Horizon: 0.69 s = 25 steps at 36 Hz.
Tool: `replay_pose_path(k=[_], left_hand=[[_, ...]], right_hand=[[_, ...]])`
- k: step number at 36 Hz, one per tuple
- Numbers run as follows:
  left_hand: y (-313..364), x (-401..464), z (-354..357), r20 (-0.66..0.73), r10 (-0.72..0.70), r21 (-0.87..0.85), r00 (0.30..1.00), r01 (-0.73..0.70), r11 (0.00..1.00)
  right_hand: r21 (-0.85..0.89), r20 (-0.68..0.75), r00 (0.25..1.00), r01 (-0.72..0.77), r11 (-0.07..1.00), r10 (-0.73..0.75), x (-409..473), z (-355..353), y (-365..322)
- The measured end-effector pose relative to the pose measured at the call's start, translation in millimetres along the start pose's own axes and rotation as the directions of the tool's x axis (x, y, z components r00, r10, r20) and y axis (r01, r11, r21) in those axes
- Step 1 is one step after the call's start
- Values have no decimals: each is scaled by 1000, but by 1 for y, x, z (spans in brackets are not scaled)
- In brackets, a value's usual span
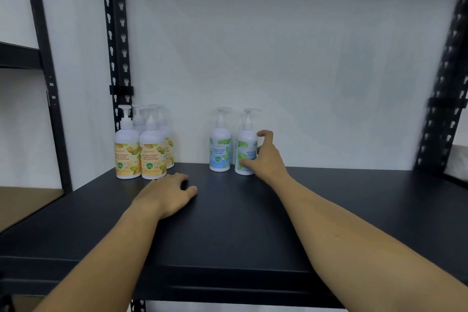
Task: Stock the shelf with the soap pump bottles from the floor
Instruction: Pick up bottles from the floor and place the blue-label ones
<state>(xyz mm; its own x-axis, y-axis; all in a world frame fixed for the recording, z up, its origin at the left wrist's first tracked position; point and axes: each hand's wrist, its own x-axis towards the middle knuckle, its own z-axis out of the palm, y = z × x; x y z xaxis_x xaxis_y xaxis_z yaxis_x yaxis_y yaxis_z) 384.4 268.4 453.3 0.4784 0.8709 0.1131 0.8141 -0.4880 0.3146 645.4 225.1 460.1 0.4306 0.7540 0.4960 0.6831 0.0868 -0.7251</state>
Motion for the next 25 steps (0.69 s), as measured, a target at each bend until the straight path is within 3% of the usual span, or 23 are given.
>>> replay_pose_path(k=[8, 18, 25], left_hand=[[-2, 2, 1, 0, -2, -9, 1000, 2, 1000], [0, 1, 2, -9, -2, -1, 1000, 2, 1000], [1, 0, 1, -12, 1, 9, 1000, 0, 1000]], right_hand=[[43, 63, 997, 44, 998, -47, -1, 3, 0], [-52, -36, 997, 69, 996, -71, 2, 15, -3], [-35, -29, 997, 73, 997, -74, 3, 15, 0]])
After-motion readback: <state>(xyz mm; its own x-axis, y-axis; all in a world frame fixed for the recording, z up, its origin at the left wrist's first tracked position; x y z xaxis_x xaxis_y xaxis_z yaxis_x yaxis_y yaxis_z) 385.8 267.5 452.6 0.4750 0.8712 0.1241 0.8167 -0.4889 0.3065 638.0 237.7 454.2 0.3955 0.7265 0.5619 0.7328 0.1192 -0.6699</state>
